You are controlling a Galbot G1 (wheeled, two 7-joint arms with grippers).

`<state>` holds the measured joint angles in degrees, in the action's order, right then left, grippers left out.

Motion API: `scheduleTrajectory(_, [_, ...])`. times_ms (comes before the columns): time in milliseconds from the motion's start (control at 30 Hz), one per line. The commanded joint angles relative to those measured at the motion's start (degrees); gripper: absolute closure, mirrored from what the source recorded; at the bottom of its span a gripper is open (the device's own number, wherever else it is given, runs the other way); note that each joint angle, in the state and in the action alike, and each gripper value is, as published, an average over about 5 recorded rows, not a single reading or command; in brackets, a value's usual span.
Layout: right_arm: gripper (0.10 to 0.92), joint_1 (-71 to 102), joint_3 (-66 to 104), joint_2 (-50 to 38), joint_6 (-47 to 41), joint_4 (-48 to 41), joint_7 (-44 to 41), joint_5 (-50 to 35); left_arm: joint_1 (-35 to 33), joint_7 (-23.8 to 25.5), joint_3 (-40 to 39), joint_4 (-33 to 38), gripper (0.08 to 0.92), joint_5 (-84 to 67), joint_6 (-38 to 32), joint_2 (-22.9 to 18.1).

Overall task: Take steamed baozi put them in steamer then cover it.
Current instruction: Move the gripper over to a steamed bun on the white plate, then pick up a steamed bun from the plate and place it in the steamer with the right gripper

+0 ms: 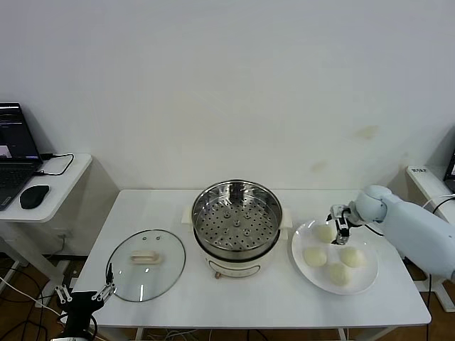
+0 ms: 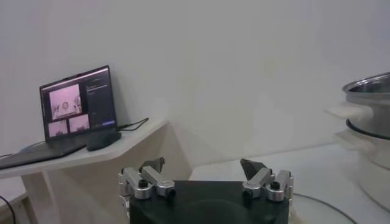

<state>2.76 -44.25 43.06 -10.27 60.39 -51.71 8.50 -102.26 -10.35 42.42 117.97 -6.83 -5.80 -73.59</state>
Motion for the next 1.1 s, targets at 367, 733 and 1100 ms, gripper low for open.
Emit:
scheduleTrajectory(367, [0.357, -0.18, -0.84, 2.59, -0.58, -3.42, -0.16, 0.89, -0.18, 0.02, 0.49, -0.03, 0.177, -0.25, -0.11, -0.13])
scheduleTrajectory(733, [0.47, -0.1, -0.66, 2.58, -0.46, -3.44, -0.39, 1.03, -0.26, 0.01, 0.86, -0.03, 0.177, -0.5, -0.1, -0.08])
scheduleTrajectory(1100, [0.491, -10.54, -5.84, -5.11, -1.07, 6.73, -1.2, -6.14, -0.25, 0.53, 1.08, 0.49, 0.177, -2.31, 0.23, 0.88])
